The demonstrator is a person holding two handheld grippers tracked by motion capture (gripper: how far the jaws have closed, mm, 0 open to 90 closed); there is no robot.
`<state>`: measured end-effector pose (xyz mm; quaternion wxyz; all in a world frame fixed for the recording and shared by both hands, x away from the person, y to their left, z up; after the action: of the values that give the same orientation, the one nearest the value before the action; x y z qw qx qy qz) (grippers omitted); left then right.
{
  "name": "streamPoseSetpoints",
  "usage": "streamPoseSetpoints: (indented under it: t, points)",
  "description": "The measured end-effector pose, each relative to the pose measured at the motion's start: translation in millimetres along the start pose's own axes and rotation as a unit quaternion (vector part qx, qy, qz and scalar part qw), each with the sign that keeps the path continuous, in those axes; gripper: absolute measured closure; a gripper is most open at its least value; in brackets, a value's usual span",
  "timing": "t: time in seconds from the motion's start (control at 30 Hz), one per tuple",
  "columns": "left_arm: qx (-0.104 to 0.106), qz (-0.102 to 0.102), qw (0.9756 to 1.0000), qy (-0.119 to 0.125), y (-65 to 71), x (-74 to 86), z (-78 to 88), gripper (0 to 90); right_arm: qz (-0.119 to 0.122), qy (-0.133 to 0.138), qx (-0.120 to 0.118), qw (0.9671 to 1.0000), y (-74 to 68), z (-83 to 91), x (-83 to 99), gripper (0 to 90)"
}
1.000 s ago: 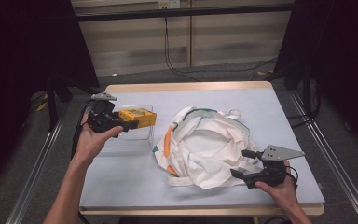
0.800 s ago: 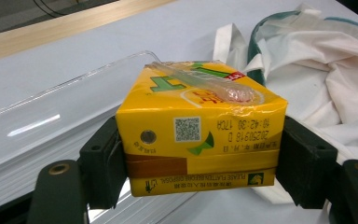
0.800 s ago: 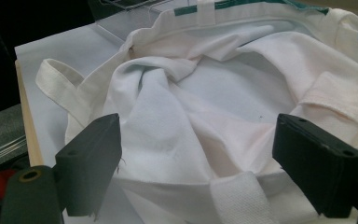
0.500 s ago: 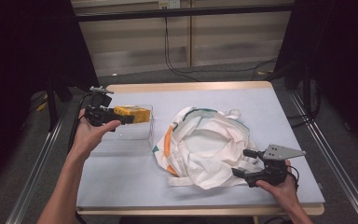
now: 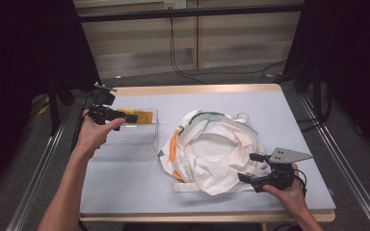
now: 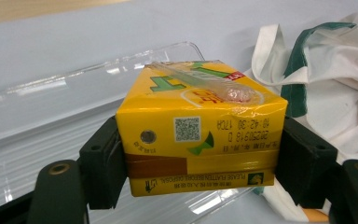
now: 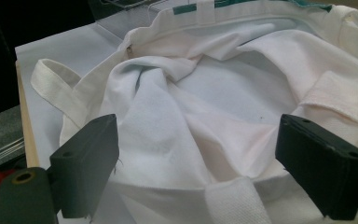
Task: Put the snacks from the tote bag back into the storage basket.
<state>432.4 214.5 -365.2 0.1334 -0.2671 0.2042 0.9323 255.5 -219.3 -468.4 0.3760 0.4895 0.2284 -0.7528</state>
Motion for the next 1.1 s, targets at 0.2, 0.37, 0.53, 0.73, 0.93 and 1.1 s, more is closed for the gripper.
streamPoseSetpoints:
  t: [0.2,0.37,0.53,0.73,0.93,1.1]
  points:
    - [-0.004,0.011,0.9999,-0.01,-2.6,-1.4,-1.7,27.4,0.004,-0.001,-0.001,1.0,-1.7,-0.7,-1.2,12.8]
    - [-0.017,0.01,0.9993,-0.03,-0.5,-3.2,-8.1,27.3,0.005,-0.002,0.004,1.0,-3.0,0.8,-1.9,12.4]
    - [-0.015,0.026,0.9989,-0.036,2.0,-7.5,-12.5,27.3,0.011,-0.003,0.004,0.9999,-6.3,0.5,-3.6,12.4]
    - [-0.028,0.031,0.9977,-0.052,2.5,-14.7,-17.3,27.3,0.009,-0.007,0.002,0.9999,-7.2,-1.0,-2.9,12.0]
    - [-0.037,0.052,0.9964,-0.057,3.0,-21.1,-22.8,27.2,0.008,-0.005,0.003,1.0,-5.9,0.1,-2.6,12.0]
    - [-0.047,0.062,0.994,-0.078,-2.3,-22.1,-33.4,27.2,0.008,-0.006,0.0,0.9999,-7.1,-1.1,-2.6,12.0]
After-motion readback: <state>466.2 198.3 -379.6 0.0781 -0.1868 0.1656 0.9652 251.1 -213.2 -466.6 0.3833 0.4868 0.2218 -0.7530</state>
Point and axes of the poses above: each handheld gripper's, and its own axes: z roughly backward along the jaws, x roughly out of its underside, y roughly to its right, the point moved 4 cm from there along -z, roughly forward along the jaws, and after that the axes turned 11 degrees about z, right-handed, at the moved point
